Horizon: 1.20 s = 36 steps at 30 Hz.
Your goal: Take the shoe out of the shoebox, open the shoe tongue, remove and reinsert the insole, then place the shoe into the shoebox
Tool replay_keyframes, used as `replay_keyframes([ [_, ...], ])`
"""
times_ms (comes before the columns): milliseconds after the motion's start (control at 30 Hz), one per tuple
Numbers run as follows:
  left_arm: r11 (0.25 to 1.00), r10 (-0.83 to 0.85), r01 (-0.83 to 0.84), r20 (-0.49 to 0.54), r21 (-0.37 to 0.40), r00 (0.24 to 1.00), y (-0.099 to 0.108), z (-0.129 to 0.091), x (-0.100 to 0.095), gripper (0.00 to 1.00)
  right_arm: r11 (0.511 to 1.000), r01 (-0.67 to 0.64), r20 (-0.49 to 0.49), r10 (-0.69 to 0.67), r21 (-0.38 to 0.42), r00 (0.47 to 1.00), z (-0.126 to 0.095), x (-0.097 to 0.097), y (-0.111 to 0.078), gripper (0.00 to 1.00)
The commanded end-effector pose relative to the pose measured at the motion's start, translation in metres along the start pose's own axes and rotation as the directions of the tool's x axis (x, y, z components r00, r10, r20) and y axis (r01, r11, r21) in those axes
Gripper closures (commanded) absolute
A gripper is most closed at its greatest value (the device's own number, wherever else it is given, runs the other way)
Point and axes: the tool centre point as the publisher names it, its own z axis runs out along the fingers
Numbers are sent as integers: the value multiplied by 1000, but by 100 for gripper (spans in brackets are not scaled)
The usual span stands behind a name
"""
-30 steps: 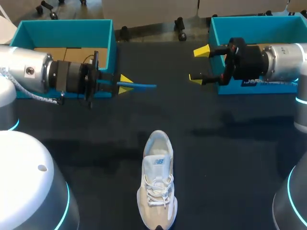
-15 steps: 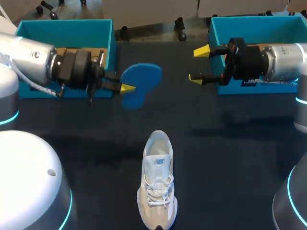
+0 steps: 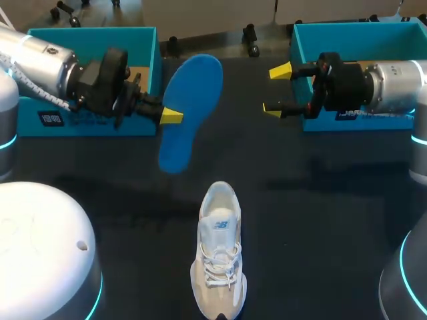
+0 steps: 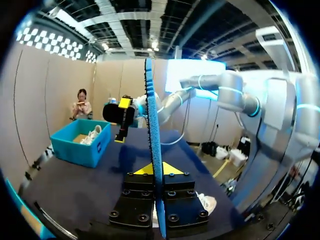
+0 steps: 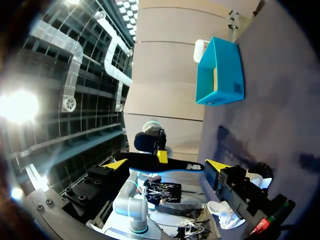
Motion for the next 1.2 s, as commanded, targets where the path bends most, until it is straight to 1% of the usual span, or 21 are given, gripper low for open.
replay_keyframes([
  [33, 908, -397, 404, -74, 109, 915, 2, 5, -6, 100, 1000, 0, 0, 0, -2, 1000, 1, -1, 0, 0],
  [200, 846, -500, 506, -79, 166, 862, 2, 9, -8, 100, 1000, 0, 0, 0, -2, 1000, 1, -1, 0, 0],
  [467, 763, -601, 591, -51, 260, 798, 0, 11, -10, 100, 1000, 0, 0, 0, -2, 1000, 1, -1, 0, 0],
  [633, 684, -686, 658, -27, 316, 727, 2, 13, -17, 100, 1000, 0, 0, 0, -2, 1000, 1, -1, 0, 0],
  [767, 624, -741, 710, -40, 327, 670, 4, 19, -24, 100, 1000, 0, 0, 0, -2, 1000, 1, -1, 0, 0],
  [833, 605, -758, 725, -39, 330, 651, 6, 22, -27, 100, 1000, 0, 0, 0, -2, 1000, 1, -1, 0, 0],
  [900, 573, -782, 753, -58, 324, 620, 7, 26, -29, 100, 1000, 0, 0, 0, -2, 1000, 1, -1, 0, 0],
  [933, 569, -785, 755, -59, 325, 617, 7, 27, -30, 100, 1000, 0, 0, 0, -2, 1000, 1, -1, 0, 0],
  [1033, 507, -824, 803, -99, 315, 558, 8, 32, -37, 100, 1000, 0, 0, 0, -2, 1000, 1, -1, 0, 0],
  [1200, 444, -860, 844, -120, 301, 496, 13, 39, -45, 100, 1000, 0, 0, 0, -2, 1000, 1, -1, 0, 0],
])
